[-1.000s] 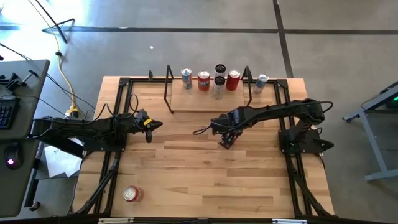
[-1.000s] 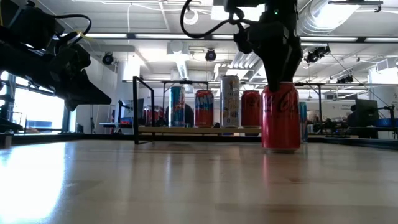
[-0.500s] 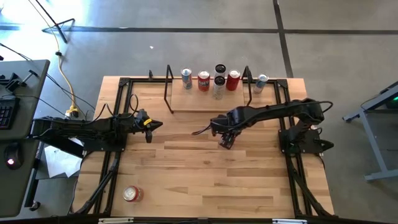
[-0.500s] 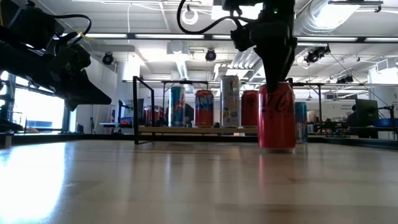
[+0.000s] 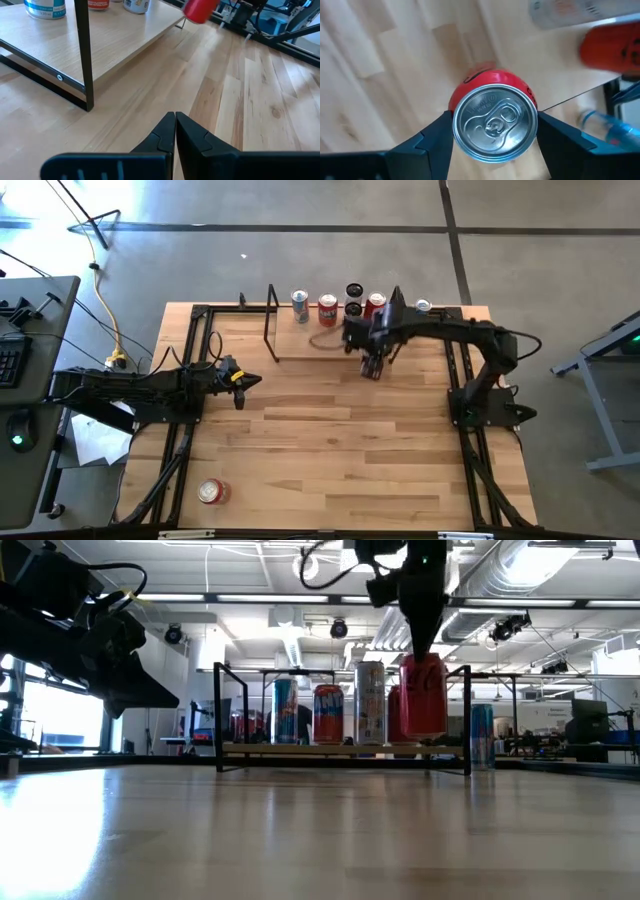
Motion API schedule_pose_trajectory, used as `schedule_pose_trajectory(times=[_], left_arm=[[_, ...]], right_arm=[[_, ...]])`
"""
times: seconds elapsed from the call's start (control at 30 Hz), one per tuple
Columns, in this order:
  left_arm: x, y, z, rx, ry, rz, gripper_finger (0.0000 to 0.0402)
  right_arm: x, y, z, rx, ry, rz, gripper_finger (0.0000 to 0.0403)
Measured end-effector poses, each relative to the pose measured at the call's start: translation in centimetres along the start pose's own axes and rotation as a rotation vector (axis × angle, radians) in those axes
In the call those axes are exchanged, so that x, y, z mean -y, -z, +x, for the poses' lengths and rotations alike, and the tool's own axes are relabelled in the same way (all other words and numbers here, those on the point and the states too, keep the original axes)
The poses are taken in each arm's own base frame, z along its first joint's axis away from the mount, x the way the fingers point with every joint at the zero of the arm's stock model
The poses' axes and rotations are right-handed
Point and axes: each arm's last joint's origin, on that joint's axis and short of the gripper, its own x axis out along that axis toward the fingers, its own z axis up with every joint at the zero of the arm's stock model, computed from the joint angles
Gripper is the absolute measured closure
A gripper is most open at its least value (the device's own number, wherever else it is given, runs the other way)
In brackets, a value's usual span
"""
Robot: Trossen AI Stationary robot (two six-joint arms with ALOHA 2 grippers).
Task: Place canned beverage on shelf
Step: Put the red-black soda can on the shelf aligned with the other red-black soda can
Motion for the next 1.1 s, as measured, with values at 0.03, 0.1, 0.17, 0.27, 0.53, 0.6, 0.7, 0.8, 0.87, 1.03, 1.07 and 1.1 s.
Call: schedule_pose_trajectory(times=[0.03, 0.1, 0.17, 0.27, 0.53, 0.6, 0.7, 0.8, 0.87, 1.03, 1.07, 1.1], left_arm=[[0.0, 0.0, 0.0, 0.0, 0.0, 0.0, 0.0396], [0.0, 0.0, 0.0, 0.0, 0.0, 0.0, 0.0396], [0.0, 0.0, 0.0, 0.0, 0.0, 0.0, 0.0396], [0.0, 0.0, 0.0, 0.0, 0.0, 0.0, 0.0396], [0.0, 0.0, 0.0, 0.0, 0.0, 0.0, 0.0396], [0.0, 0.0, 0.0, 0.0, 0.0, 0.0, 0.0396], [0.0, 0.0, 0.0, 0.0, 0.0, 0.0, 0.0396], [0.0, 0.0, 0.0, 0.0, 0.0, 0.0, 0.0396], [0.0, 0.0, 0.0, 0.0, 0.0, 0.0, 0.0396], [0.0, 0.0, 0.0, 0.0, 0.0, 0.0, 0.0396], [0.0, 0.0, 0.0, -0.001, -0.001, 0.0, 0.0396], [0.0, 0.0, 0.0, 0.0, 0.0, 0.0, 0.0396]], right_arm=[[1.1, -0.2, 0.2, 0.002, -0.003, -0.006, 0.017], [3.1, -0.3, 0.9, 0.002, 0.0, -0.004, 0.017], [5.1, -0.2, 1.6, -0.017, 0.006, 0.005, 0.017], [7.4, 0.1, 2.1, -0.025, 0.006, 0.017, 0.017], [10.4, -0.2, 2.6, 0.059, -0.049, -0.009, 0.017], [10.9, -0.1, 2.7, 0.057, -0.053, -0.002, 0.017], [11.5, -0.1, 2.9, 0.068, -0.056, -0.001, 0.017], [11.8, -0.3, 3.1, 0.075, -0.062, 0.004, 0.017], [11.9, -0.3, 3.2, 0.079, -0.063, 0.007, 0.017], [12.0, -0.5, 3.4, 0.088, -0.064, 0.022, 0.0162], [12.0, -0.6, 3.4, 0.092, -0.063, 0.029, 0.0154], [11.9, -0.7, 3.4, 0.095, -0.057, 0.032, 0.0145]])
